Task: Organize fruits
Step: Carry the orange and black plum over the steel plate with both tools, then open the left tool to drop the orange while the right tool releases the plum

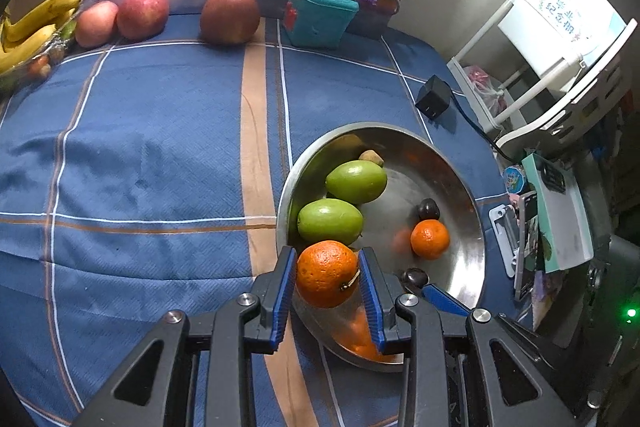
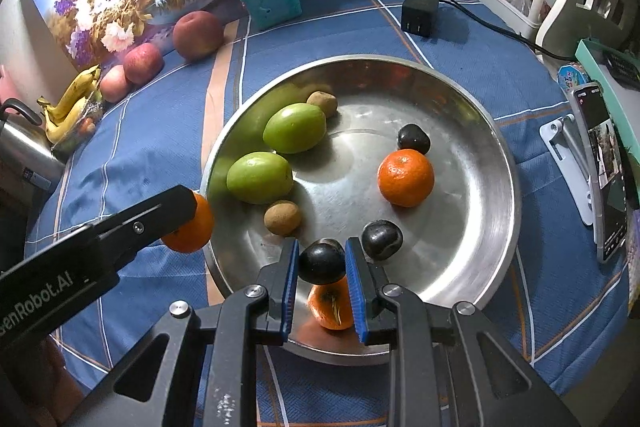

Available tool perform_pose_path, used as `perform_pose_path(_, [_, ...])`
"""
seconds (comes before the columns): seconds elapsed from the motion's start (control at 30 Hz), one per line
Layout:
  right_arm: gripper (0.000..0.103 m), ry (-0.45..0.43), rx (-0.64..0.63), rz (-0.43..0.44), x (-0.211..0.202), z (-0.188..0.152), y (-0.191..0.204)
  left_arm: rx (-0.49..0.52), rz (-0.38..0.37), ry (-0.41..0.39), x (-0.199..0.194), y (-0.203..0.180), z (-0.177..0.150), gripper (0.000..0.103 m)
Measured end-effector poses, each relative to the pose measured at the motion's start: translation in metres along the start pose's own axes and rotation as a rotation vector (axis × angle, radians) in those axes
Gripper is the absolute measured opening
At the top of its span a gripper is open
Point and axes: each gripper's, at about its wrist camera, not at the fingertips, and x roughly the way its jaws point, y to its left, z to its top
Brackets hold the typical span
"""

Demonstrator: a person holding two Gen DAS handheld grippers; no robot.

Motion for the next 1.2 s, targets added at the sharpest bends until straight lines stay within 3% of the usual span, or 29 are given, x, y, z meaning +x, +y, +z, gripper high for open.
perform_pose_path(0.6, [0.025, 0.012, -0.006, 0.003, 0.005, -0.001, 0.0, 0.007, -0.003, 0.009, 0.002, -0.001, -0.001, 0.036])
perform_pose_path(0.8, [0.025, 0.01, -0.003, -0.001, 0.005, -0.001, 0.001, -0.017, 0.005, 0.011, -0.001, 0.005, 0.0, 0.045])
perform_pose_path(0.93, [0.025, 0.009, -0.003, -0.003, 0.005, -0.001, 0.0, -0.043, 0.069, 0.012, -0.002, 0.014, 0.0, 0.067])
perform_pose_path(1.1, [0.025, 0.006, -0.005, -0.015, 0.006, -0.001, 0.0, -0.044, 0.253, 0.006, -0.004, 0.03, 0.0, 0.086])
perform_pose_path(1.17, [0.028, 0.006, -0.008, -0.024, 0.007, -0.001, 0.001, -0.048, 0.3, 0.001, -0.004, 0.038, -0.002, 0.094])
perform_pose_path(1.2, [0.035, 0.004, -0.009, -0.025, 0.007, -0.001, 0.001, -0.048, 0.315, -0.002, -0.004, 0.041, -0.003, 0.096])
